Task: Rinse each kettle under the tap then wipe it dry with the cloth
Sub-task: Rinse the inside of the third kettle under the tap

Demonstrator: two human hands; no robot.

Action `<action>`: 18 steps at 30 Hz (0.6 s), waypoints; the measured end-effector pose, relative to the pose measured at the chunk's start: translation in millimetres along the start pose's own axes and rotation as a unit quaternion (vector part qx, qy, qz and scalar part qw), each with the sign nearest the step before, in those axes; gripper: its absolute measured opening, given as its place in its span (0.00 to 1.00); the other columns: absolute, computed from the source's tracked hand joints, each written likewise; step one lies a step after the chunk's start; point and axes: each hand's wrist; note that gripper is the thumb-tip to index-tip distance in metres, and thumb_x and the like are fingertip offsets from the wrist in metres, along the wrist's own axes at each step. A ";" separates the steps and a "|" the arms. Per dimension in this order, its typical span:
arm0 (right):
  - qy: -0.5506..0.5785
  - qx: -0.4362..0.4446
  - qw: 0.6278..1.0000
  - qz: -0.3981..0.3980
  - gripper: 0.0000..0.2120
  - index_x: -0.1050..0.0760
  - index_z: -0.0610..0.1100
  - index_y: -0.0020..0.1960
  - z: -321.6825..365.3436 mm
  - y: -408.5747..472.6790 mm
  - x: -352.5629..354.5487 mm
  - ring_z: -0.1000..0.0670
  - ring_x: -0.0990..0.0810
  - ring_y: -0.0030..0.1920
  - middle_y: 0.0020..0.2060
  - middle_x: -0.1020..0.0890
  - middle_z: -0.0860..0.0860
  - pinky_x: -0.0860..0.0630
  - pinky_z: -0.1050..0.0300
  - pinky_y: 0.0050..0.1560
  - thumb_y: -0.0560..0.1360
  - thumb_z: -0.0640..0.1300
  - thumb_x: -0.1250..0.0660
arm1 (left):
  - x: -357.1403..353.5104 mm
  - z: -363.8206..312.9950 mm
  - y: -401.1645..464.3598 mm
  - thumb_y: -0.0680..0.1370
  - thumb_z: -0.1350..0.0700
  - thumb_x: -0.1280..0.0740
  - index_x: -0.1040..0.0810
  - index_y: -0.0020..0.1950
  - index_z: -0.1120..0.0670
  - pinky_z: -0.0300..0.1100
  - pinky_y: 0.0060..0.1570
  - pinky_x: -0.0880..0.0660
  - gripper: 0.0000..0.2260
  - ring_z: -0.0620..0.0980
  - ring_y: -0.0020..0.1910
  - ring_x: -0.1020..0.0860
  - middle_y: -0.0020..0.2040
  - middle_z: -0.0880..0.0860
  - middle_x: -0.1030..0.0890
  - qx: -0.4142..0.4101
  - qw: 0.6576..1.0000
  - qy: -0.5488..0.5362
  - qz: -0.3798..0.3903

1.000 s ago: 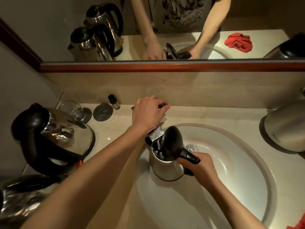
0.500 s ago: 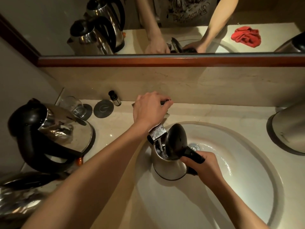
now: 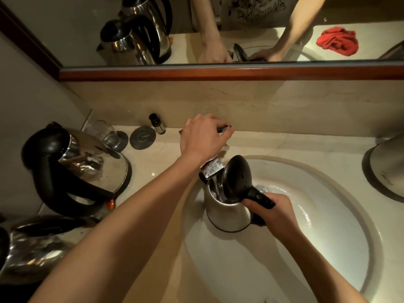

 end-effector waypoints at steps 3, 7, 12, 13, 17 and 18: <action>-0.020 0.006 1.000 -0.004 0.31 0.28 0.29 0.33 1.6 1.1 -0.6 0.48 0.31 0.27 0.26 0.30 0.34 0.32 0.53 0.31 0.62 0.58 0.22 | 0.3 0.6 -0.4 0.79 0.39 0.38 0.17 0.57 0.41 0.47 0.57 0.36 0.14 0.51 0.55 0.24 0.52 0.45 0.17 0.000 1.000 -0.002 -0.002; -0.033 0.006 0.999 -0.007 0.21 0.26 0.30 0.33 0.1 3.2 1.7 0.48 0.30 0.26 0.25 0.29 0.37 0.31 0.52 0.32 0.70 0.43 0.19 | -0.3 0.2 -0.4 0.79 0.39 0.38 0.17 0.56 0.41 0.47 0.55 0.36 0.14 0.52 0.53 0.24 0.48 0.46 0.16 -0.001 1.000 -0.003 -0.003; -0.036 0.001 0.999 -0.009 0.28 0.23 0.31 0.34 -1.6 3.7 4.7 0.46 0.26 0.27 0.28 0.25 0.32 0.28 0.50 0.33 0.62 0.57 0.20 | -3.6 2.3 0.1 0.79 0.38 0.39 0.17 0.56 0.41 0.47 0.56 0.35 0.14 0.52 0.53 0.23 0.48 0.46 0.16 -0.002 1.000 0.000 -0.009; -0.037 0.000 0.999 -0.012 0.29 0.23 0.31 0.34 -1.8 3.8 4.2 0.46 0.26 0.27 0.28 0.25 0.32 0.28 0.50 0.33 0.61 0.59 0.21 | -3.5 3.1 0.2 0.79 0.38 0.39 0.17 0.57 0.41 0.48 0.56 0.34 0.15 0.52 0.53 0.23 0.48 0.46 0.16 -0.002 1.000 -0.001 -0.008; -0.049 0.013 0.999 -0.017 0.25 0.24 0.31 0.33 -1.2 4.2 3.6 0.48 0.28 0.26 0.26 0.26 0.33 0.30 0.52 0.33 0.66 0.52 0.17 | -2.9 3.0 0.1 0.79 0.38 0.39 0.17 0.57 0.41 0.49 0.58 0.32 0.15 0.52 0.52 0.23 0.47 0.46 0.16 -0.002 1.000 0.000 -0.011; -0.052 0.016 0.998 -0.018 0.24 0.24 0.31 0.33 -1.4 4.5 4.2 0.48 0.28 0.26 0.25 0.27 0.35 0.30 0.53 0.33 0.67 0.50 0.17 | -3.2 2.8 0.1 0.79 0.38 0.39 0.17 0.57 0.41 0.49 0.58 0.32 0.15 0.52 0.52 0.23 0.47 0.46 0.16 -0.001 1.000 0.000 -0.012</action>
Point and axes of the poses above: each hand's wrist, its own y-axis towards the middle knuckle, its own x-axis out of the back of the hand, z = x × y
